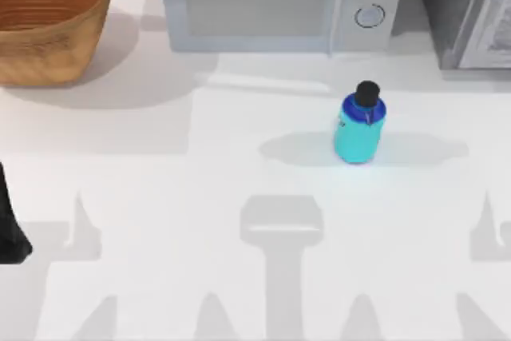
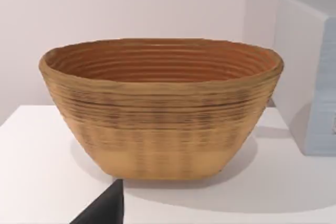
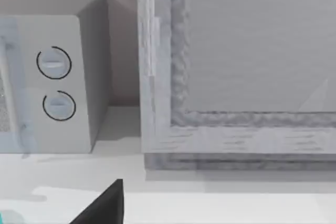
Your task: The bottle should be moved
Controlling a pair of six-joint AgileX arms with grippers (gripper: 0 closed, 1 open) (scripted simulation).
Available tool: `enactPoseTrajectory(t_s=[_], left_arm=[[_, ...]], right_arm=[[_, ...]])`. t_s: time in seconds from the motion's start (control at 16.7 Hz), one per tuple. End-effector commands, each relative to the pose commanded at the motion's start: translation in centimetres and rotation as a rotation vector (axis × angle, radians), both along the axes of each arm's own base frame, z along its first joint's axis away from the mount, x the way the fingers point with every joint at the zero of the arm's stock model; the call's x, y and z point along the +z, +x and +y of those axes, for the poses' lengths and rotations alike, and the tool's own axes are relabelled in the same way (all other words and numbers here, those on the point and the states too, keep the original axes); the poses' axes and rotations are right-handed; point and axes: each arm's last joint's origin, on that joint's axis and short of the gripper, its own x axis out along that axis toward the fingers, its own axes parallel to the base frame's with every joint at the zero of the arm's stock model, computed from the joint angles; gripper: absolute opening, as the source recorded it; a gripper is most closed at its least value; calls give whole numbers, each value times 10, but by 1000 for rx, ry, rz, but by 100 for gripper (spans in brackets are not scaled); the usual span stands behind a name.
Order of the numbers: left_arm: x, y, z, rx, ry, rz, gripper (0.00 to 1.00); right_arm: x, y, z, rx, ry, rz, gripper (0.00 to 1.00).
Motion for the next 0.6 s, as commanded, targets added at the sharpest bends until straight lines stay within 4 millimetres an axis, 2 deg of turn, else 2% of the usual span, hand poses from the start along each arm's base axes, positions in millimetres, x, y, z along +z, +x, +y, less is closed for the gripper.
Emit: enactPoseTrajectory(t_s=[0.24,0.42,0.6], left_arm=[[6,1,-2,-17,-2,-14,100],[24,7,-7,-73,-10,-54,100],[48,23,-18,-154,-17,-85,100]], right_arm=[[0,0,0,0,0,0,100],[0,0,0,0,0,0,100],[0,0,0,0,0,0,100]])
